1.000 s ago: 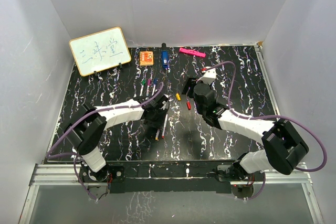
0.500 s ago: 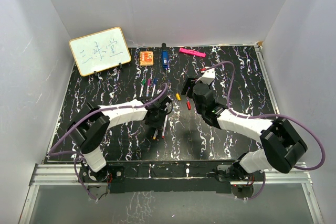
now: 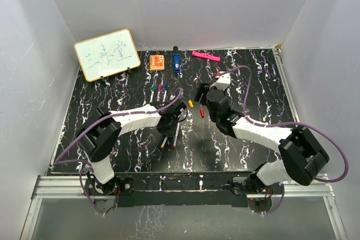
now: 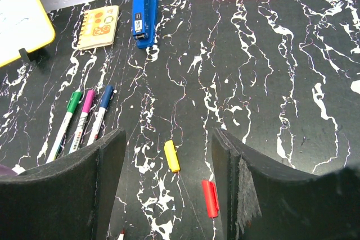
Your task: Insert the pens into the pen caps
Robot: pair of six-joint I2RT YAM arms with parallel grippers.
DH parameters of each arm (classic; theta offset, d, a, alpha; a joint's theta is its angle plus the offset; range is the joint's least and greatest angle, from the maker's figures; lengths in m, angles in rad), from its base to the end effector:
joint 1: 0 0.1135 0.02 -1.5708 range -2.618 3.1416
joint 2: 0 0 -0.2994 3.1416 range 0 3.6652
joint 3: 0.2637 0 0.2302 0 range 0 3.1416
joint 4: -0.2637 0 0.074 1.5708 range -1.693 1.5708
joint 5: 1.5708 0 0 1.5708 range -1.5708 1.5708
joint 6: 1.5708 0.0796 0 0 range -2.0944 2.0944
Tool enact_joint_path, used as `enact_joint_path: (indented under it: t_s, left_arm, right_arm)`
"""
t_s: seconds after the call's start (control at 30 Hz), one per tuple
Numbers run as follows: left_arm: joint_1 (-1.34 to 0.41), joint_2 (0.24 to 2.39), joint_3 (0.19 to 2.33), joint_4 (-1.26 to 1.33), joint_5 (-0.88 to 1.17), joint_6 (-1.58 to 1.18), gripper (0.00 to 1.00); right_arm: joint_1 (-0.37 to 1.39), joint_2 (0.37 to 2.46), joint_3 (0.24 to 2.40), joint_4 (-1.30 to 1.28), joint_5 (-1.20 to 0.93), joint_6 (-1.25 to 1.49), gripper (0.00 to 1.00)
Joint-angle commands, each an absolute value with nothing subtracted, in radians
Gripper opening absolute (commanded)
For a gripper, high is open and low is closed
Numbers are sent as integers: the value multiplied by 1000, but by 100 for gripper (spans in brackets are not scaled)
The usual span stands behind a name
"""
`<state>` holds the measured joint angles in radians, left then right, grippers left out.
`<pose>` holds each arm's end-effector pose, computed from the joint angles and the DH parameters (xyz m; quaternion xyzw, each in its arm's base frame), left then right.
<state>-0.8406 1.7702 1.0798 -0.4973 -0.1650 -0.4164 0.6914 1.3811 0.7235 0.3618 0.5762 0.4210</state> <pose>0.2404 -0.2490 0.1702 0.1906 0.9597 -0.0461 0.2010 0.2670 0.1647 0.2782 0.0637 0.7862 0.1074 0.6052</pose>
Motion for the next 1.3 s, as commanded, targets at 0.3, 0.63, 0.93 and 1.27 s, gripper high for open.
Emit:
enact_joint_path:
  t_s: [0.3, 0.63, 0.93, 1.27]
  left_arm:
    - [-834, 1871, 1026, -575, -185, -359, 0]
    - [-818, 1773, 1093, -623, -186, -322, 0]
    - [-731, 1647, 1110, -624, -139, -287, 0]
    - [-663, 1531, 1131, -599, -94, -265, 0]
  right_arm:
    - [684, 1396, 765, 377, 609, 417, 59]
    - [646, 1506, 858, 234, 562, 442, 58]
    - [590, 1685, 1038, 77, 421, 370, 54]
    - [595, 1847, 1129, 3, 284, 331, 46]
